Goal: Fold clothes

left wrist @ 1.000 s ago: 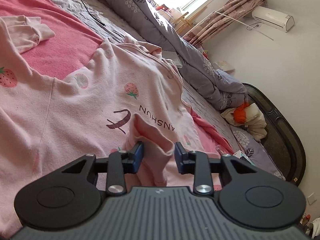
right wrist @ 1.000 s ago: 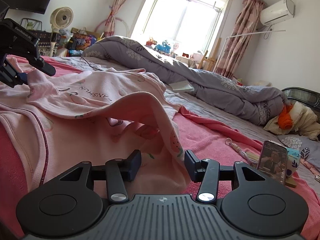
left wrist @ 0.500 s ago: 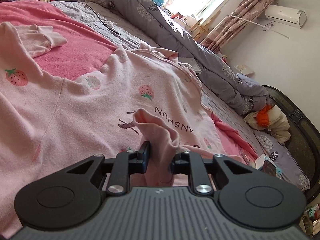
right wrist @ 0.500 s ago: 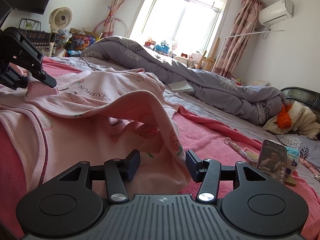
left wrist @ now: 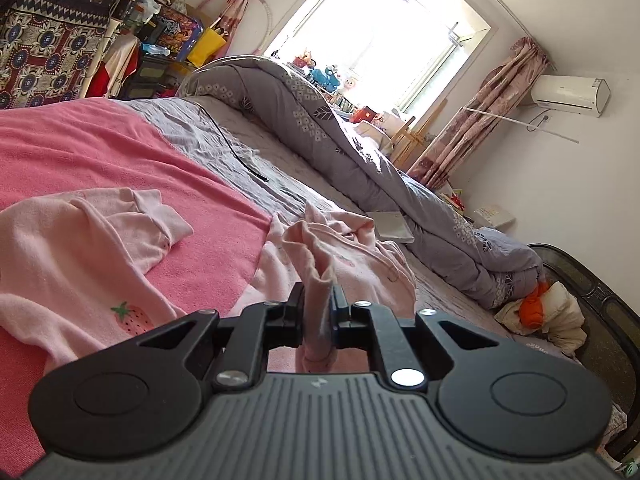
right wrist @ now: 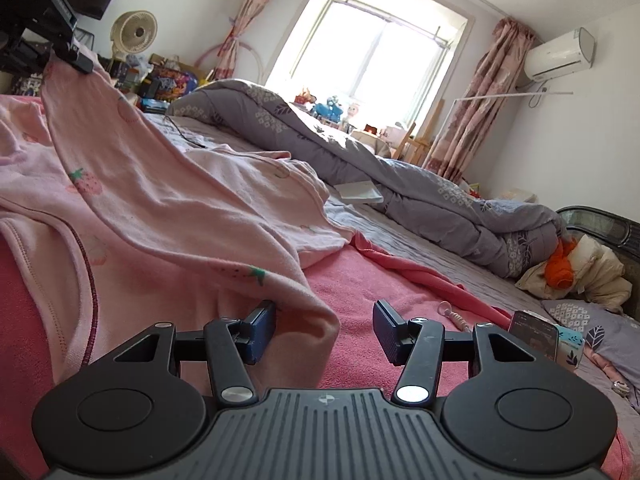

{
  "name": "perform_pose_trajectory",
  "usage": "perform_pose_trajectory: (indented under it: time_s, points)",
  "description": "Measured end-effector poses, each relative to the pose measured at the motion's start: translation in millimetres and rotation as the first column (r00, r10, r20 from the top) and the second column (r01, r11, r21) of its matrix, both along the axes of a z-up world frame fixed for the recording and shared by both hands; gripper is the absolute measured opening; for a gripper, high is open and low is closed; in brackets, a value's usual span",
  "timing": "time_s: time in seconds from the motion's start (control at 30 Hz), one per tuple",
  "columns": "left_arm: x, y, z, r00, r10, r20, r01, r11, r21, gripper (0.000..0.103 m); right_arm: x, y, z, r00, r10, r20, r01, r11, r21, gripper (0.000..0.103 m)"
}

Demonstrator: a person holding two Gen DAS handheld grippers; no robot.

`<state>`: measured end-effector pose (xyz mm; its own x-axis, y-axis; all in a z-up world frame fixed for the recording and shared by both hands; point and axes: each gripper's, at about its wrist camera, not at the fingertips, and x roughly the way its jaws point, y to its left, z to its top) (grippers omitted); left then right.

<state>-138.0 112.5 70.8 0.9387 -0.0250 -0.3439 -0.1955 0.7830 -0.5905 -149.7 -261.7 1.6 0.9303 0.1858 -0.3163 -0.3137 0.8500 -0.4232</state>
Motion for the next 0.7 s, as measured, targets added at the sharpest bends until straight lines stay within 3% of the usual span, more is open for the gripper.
perform_pose_trajectory:
  time_s: [0.07,0.13,0.3,0.47,0.6,0.7]
  points:
    - [1,3,-4,1.000,0.000,-0.021,0.000,1.000,-0.006,0.011,-2,8,-4,1.000,0.011,0.018,-0.010,0.998,-0.056,0.048]
    - [1,4,-11,0.999,-0.011,-0.046,0.010,1.000,-0.028,0.011,-4,13,-6,0.999,-0.017,0.051,0.022,0.996,-0.087,0.007]
    - [-9,5,-19,0.996,-0.059,-0.067,0.057,0.998,-0.025,0.012,-28,-8,14,0.984,-0.112,0.139,0.114,0.993,-0.006,0.009]
    - [-9,1,-40,0.985,-0.078,-0.156,0.080,0.997,0.005,0.013,-33,-22,-13,0.994,-0.106,-0.013,0.105,0.993,-0.061,0.014]
    - [-6,-1,-61,0.970,-0.074,-0.233,0.088,0.995,0.049,0.018,-33,-16,-29,0.995,-0.094,-0.029,0.089,0.987,-0.136,0.015]
    - [-10,-1,-61,0.973,-0.080,-0.216,0.096,0.993,0.063,0.019,-30,-26,-21,0.995,-0.078,-0.067,0.071,0.992,-0.104,0.032]
